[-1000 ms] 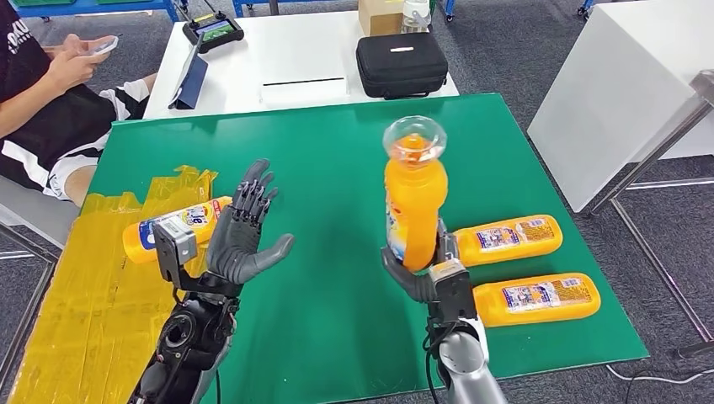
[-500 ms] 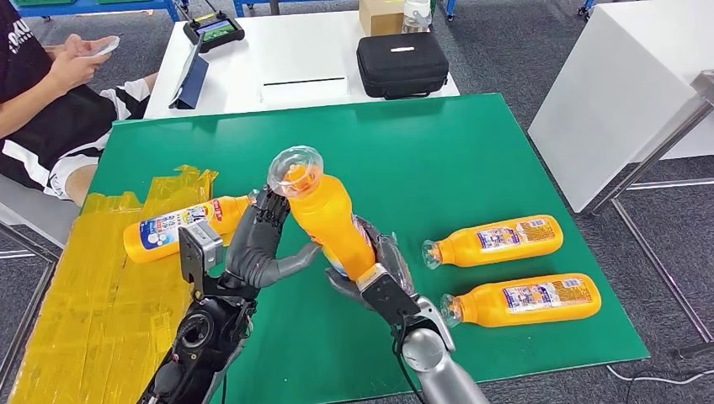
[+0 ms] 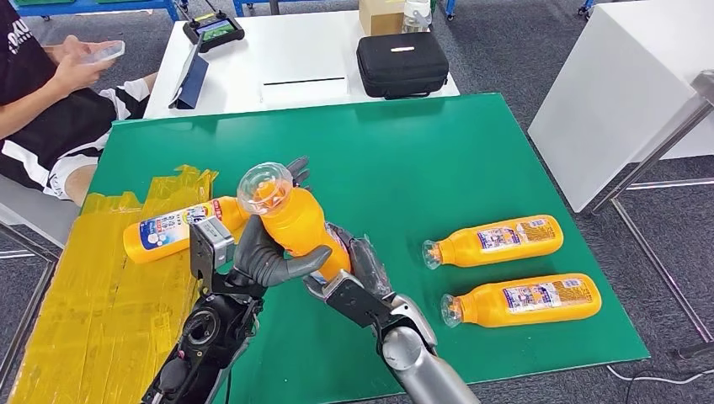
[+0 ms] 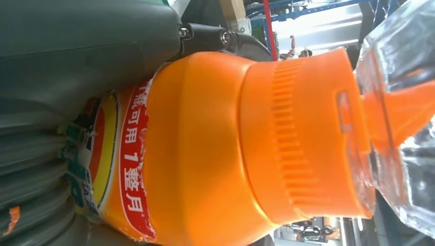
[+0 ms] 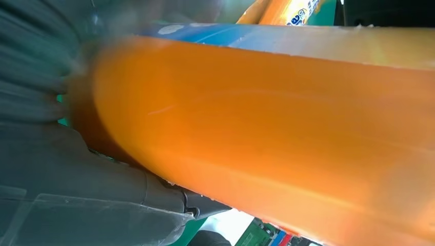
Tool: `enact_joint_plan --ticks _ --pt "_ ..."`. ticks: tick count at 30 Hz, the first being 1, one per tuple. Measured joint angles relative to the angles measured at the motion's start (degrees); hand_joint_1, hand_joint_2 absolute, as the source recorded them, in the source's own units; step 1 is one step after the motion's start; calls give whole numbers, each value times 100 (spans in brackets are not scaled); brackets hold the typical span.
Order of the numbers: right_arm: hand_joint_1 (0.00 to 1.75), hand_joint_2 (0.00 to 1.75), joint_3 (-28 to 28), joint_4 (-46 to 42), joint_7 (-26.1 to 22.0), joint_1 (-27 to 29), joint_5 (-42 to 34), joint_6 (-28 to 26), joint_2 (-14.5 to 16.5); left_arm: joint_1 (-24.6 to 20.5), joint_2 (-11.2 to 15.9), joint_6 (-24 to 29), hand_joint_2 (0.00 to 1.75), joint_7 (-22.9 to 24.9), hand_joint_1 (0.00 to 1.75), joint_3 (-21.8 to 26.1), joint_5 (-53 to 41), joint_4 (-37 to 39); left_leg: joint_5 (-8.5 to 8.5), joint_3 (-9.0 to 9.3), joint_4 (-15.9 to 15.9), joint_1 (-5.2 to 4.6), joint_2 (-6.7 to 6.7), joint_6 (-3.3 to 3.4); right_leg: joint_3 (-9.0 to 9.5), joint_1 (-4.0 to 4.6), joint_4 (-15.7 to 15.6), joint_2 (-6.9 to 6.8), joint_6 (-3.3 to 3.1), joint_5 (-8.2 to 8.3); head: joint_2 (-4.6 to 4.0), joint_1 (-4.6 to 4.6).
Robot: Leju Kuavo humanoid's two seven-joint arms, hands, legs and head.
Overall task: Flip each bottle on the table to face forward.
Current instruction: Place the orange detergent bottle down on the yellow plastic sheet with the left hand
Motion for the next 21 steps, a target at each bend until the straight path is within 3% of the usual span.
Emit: enact_joint_plan --ticks 5,8,9,12,21 --pt "175 175 36 63 16 -2 -1 -16 0 26 3 -5 175 4 1 -26 1 38 0 0 0 0 0 0 0 0 0 0 0 0 0 -1" --pt "175 175 64 103 20 0 1 -81 -1 69 3 -10 175 -6 75 -31 4 45 0 0 0 0 1 0 -1 0 0 0 0 0 0 -1" --pt "175 175 70 116 20 0 1 -104 -1 89 4 -12 175 -14 115 -34 9 45 0 0 0 0 1 0 -1 0 0 0 0 0 0 -1" --pt "175 175 73 149 19 2 -1 -158 -2 125 4 -13 175 -33 172 -50 24 45 0 0 0 0 0 0 -2 0 0 0 0 0 0 -1" --pt "175 175 75 162 16 36 -5 -194 -4 151 5 -13 175 -61 175 -54 68 52 0 0 0 0 0 0 -1 0 0 0 0 0 0 -1"
